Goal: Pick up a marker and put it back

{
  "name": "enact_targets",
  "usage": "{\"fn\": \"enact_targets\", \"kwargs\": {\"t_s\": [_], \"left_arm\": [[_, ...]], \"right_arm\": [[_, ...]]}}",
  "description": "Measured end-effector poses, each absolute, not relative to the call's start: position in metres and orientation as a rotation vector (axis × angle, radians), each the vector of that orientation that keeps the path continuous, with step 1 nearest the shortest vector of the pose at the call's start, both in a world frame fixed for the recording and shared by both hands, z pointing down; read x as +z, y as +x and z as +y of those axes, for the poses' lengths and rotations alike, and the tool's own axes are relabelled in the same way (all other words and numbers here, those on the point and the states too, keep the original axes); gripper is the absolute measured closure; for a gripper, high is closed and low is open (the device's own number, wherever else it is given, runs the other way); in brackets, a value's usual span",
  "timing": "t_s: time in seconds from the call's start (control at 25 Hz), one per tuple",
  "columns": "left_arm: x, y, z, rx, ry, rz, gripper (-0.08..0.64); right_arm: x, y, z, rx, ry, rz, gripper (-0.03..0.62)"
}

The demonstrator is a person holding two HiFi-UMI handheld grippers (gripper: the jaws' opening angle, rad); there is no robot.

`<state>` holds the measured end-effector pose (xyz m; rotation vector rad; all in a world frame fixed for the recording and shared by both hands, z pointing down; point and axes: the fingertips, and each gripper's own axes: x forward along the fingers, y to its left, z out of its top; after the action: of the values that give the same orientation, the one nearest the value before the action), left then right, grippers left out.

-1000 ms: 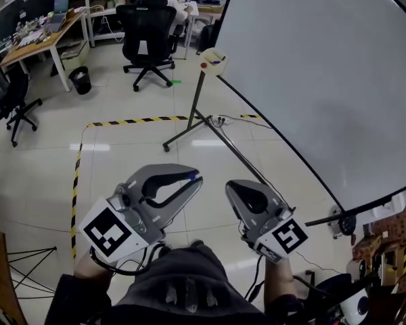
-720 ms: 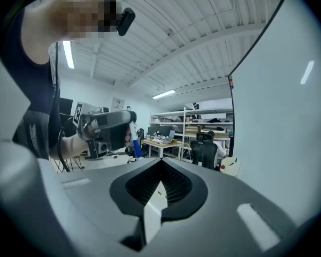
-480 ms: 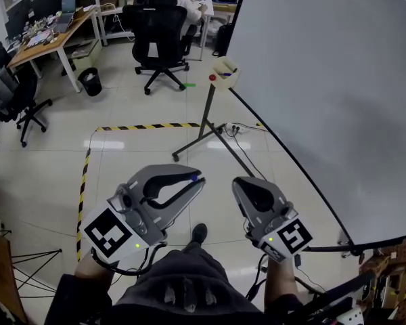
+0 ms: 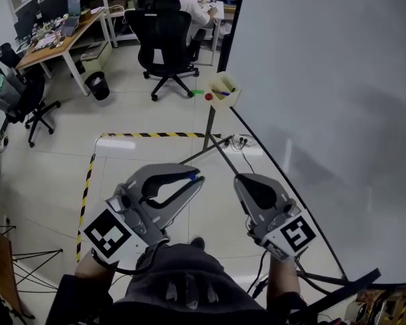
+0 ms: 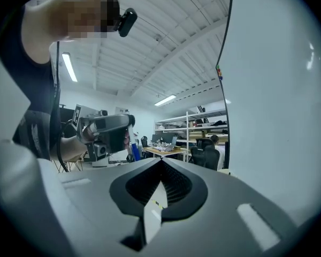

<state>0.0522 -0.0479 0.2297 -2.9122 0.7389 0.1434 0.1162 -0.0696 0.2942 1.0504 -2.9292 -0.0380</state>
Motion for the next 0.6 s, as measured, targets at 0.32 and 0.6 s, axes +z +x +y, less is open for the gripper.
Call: {"fn": "enact_targets", "kwargs": {"t_s": [0.32,0.6], "left_arm": [[0.24,0.054,-0.125,0.162,-2.908,0.76,0.523],[0.249,0.042,-0.209,0.201,-2.941,0.667,0.523]], "right_arm": [[0.311,0.124,-0.138,-0.031,1.026,-2.895,0.591],[0.316,0.109,-0.212,-0.047,1.086,-2.813,0.591]]}}
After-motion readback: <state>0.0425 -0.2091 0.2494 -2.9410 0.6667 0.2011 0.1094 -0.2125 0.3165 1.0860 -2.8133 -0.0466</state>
